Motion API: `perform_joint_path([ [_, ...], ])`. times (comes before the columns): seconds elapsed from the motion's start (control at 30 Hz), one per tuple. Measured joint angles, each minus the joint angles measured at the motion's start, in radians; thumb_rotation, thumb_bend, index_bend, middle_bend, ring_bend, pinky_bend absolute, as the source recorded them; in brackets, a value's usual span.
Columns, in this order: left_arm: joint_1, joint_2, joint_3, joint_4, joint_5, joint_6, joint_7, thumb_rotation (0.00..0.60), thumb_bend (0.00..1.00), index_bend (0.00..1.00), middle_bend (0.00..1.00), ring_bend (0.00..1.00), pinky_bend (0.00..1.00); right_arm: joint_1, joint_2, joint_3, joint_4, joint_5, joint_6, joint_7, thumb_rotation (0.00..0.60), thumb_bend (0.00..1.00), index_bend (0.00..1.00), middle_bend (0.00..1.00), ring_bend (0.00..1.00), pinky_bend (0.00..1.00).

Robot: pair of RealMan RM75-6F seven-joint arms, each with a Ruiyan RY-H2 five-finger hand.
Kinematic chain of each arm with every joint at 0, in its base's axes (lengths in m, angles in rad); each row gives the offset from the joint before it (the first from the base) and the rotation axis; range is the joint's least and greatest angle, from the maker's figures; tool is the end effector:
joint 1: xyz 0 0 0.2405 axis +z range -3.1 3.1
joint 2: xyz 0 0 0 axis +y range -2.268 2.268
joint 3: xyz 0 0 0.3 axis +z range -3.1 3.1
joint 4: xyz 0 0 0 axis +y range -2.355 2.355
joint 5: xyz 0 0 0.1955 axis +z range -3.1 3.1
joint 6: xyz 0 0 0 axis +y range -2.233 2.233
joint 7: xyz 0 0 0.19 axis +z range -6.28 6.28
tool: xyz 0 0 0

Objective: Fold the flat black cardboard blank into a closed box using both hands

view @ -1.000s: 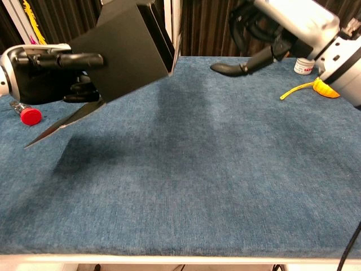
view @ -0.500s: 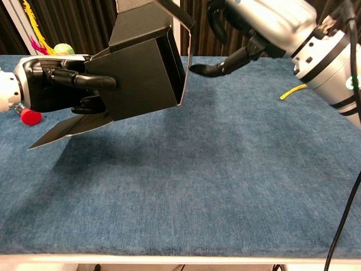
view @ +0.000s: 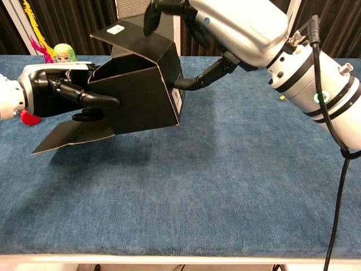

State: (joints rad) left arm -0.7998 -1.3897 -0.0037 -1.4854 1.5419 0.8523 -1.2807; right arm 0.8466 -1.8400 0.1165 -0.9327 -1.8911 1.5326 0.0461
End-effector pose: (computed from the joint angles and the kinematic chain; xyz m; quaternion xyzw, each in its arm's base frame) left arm -0.1638 0.3754 -0.0131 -0.5028 -0.7486 -0.4317 0.0186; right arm -0.0557 -0.3679 -0.0285 0.7200 -0.0483 0.6365 0.2724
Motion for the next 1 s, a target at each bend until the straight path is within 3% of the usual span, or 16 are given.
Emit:
perform_joint_path([
  [0.5,0.007,-0.083,-0.004,0.058,-0.051,-0.025,0.270,0.600,0.13,0.24,0.24,0.52,0.89,0.005,0.049,-0.104,-0.005,-0.008,-0.127,-0.074,0.600,0.05,0.50,0.37,0.75,1.00],
  [0.83,0.007,-0.206,-0.021,0.147,-0.122,-0.065,0.495,0.600,0.13,0.24,0.24,0.53,0.89,-0.002,-0.008,-0.146,0.127,-0.035,-0.111,-0.084,0.600,0.08,0.50,0.38,0.75,1.00],
  [1.0,0.009,-0.238,-0.039,0.170,-0.157,-0.088,0.550,0.600,0.13,0.20,0.23,0.53,0.89,0.000,-0.051,-0.158,0.198,-0.041,-0.097,-0.059,0.600,0.08,0.50,0.38,0.75,1.00],
])
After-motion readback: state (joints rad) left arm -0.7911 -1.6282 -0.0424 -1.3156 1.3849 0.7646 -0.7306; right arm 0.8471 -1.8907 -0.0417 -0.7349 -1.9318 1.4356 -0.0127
